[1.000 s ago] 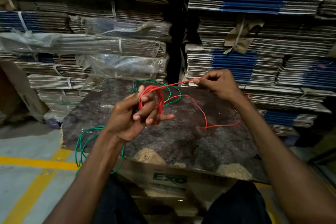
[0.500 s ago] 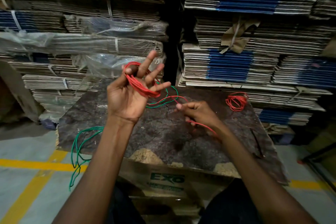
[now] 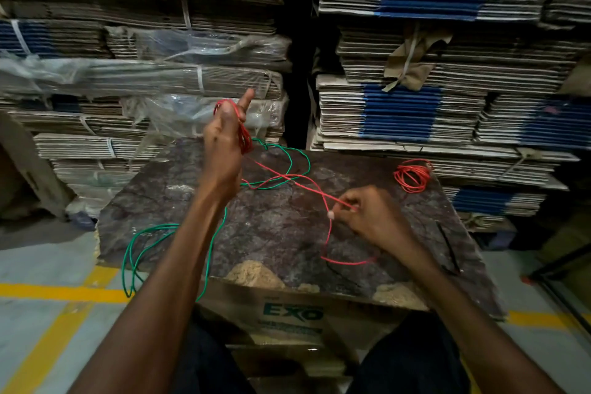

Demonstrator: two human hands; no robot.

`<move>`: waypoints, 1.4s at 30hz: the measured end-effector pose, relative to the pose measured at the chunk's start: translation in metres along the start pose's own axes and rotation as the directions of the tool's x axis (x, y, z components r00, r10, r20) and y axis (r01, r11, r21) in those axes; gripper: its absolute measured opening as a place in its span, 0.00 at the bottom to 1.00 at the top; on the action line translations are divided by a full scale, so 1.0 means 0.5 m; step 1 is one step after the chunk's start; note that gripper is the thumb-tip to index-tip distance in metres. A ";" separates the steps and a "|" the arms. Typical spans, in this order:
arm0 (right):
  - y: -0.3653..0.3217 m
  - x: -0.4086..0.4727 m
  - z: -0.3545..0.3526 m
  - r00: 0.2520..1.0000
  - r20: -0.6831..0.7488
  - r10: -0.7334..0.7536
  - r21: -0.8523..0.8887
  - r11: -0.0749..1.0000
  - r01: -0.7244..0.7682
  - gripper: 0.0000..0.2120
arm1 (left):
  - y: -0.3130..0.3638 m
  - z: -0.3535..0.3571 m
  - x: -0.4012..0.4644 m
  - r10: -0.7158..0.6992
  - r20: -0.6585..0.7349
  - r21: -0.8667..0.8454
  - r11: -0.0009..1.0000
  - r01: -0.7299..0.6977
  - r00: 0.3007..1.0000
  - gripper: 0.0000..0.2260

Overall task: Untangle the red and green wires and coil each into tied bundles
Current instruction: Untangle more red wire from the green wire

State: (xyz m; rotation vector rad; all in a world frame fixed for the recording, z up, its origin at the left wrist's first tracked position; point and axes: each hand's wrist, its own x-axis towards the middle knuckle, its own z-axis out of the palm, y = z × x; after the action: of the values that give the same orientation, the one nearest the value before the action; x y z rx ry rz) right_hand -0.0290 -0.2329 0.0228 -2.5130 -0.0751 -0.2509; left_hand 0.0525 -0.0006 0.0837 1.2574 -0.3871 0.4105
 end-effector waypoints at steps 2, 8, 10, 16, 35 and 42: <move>0.001 -0.001 -0.028 0.987 -0.154 -0.045 -0.150 0.988 0.021 0.08 | -0.007 -0.001 -0.007 0.089 0.064 0.275 0.956 -0.104 0.994 0.16; -0.012 0.004 -0.096 0.932 -0.351 -0.092 0.052 0.992 0.117 0.07 | -0.039 -0.047 -0.001 0.126 0.322 0.794 0.504 -0.340 0.938 0.25; -0.037 -0.001 -0.121 0.968 -0.218 -0.123 0.317 0.929 0.189 0.06 | -0.044 -0.059 -0.003 0.092 0.332 0.855 0.391 -0.340 0.939 0.26; -0.074 -0.005 -0.169 0.988 -0.062 -0.140 0.626 0.765 0.147 0.05 | -0.033 -0.076 -0.014 0.090 0.402 0.857 0.314 -0.409 0.911 0.13; -0.043 0.176 -0.121 0.867 -0.476 -0.147 0.204 0.941 0.272 0.14 | 0.043 -0.044 -0.153 -0.368 0.633 0.123 0.916 0.381 0.681 0.18; 0.010 0.165 -0.093 0.951 -0.244 0.189 0.674 0.738 0.026 0.07 | 0.059 -0.080 -0.164 -0.051 0.695 -0.646 0.395 0.653 0.718 0.17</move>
State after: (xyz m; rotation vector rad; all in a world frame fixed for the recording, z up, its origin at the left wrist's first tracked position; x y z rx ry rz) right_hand 0.0449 -0.2642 0.0733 -1.7205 0.0625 -0.4715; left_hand -0.0307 0.0384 0.0570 0.3379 -0.6979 -0.6050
